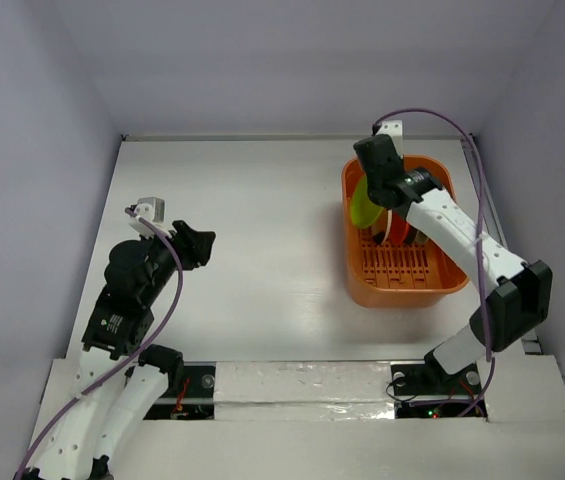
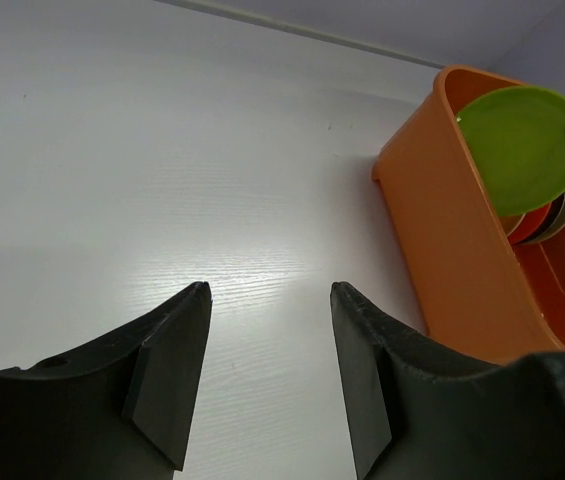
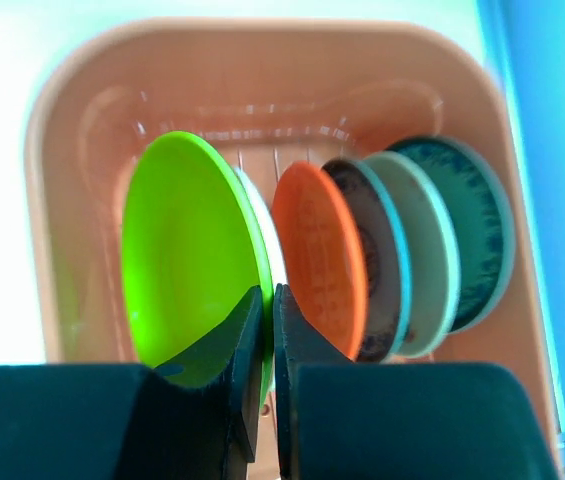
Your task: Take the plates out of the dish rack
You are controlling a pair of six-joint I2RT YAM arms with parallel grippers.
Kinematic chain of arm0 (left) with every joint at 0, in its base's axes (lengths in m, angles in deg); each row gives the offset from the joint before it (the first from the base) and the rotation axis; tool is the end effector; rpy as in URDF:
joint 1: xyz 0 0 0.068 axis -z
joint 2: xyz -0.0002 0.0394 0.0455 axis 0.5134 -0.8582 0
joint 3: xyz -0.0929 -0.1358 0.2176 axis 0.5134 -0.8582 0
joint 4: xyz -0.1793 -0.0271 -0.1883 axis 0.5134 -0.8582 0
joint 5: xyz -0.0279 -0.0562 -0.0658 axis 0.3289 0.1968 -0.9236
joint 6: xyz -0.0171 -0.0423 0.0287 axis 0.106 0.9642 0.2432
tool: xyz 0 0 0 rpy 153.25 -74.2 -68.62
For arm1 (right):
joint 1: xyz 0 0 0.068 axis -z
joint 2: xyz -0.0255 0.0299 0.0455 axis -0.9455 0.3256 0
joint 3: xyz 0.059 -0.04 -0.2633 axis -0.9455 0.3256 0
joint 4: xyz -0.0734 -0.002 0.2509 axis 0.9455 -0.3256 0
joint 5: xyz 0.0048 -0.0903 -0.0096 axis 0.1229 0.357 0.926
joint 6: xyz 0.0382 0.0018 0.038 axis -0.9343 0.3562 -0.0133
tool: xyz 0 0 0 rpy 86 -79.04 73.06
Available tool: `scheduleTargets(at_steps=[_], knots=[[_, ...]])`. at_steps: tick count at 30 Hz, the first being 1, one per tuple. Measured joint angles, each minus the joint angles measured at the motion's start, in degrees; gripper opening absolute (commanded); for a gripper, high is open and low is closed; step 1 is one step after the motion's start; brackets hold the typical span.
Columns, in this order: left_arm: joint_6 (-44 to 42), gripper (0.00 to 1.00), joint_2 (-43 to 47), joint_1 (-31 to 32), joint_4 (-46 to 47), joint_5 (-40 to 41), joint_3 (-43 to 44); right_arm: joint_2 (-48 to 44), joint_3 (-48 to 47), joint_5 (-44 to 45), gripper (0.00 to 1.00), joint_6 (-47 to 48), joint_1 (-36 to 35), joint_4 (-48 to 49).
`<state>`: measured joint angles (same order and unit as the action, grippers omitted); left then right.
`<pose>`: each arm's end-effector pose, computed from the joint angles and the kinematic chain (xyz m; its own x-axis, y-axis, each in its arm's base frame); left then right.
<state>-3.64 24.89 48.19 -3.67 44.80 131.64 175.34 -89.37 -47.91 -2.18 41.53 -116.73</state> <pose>0.1239 -0.0424 0.3452 -0.2146 -0.3134 -0.9250 0.3375 0.8650 -0.3714 0.3050 0.1459 0.3494 -0.5928 -0.1310 -0.7946 0.1627 0.9469 -0.2775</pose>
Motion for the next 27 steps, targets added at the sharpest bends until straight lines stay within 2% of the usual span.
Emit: scheduleTargets(at_steps=[8, 14, 15, 16, 18, 21, 25, 27], knots=[[0.0, 0.46, 0.1, 0.0, 0.0, 0.0, 0.0, -7.0, -9.0, 2.2, 0.0, 0.8, -1.6, -3.8], [0.1, 0.38, 0.1, 0.0, 0.0, 0.3, 0.0, -7.8, -14.2, -0.7, 0.0, 0.0, -8.3, -1.9], [0.1, 0.33, 0.1, 0.0, 0.0, 0.5, 0.0, -7.1, -15.0, -1.8, 0.0, -0.5, -9.4, -0.6], [0.2, 0.3, 0.1, 0.0, 0.0, 0.6, 0.0, -5.1, -15.6, -2.8, 0.0, -0.9, -11.3, 0.6], [0.3, 0.17, 0.1, 0.0, 0.0, 1.0, 0.0, 0.3, -17.4, -5.7, 0.0, -2.4, -14.3, 3.9], [0.3, 0.05, 0.4, 0.0, -0.1, 1.7, 0.0, 9.9, -19.9, -10.6, 0.0, -4.8, -17.2, 8.1], [0.4, 0.04, 0.8, 0.0, -0.1, 3.0, 0.0, 23.3, -22.7, -16.9, 0.0, -8.0, -19.3, 11.6], [0.4, 0.08, 0.8, 0.0, -0.1, 3.4, 0.0, 27.8, -22.9, -18.9, 0.0, -9.4, -19.8, 12.1]])
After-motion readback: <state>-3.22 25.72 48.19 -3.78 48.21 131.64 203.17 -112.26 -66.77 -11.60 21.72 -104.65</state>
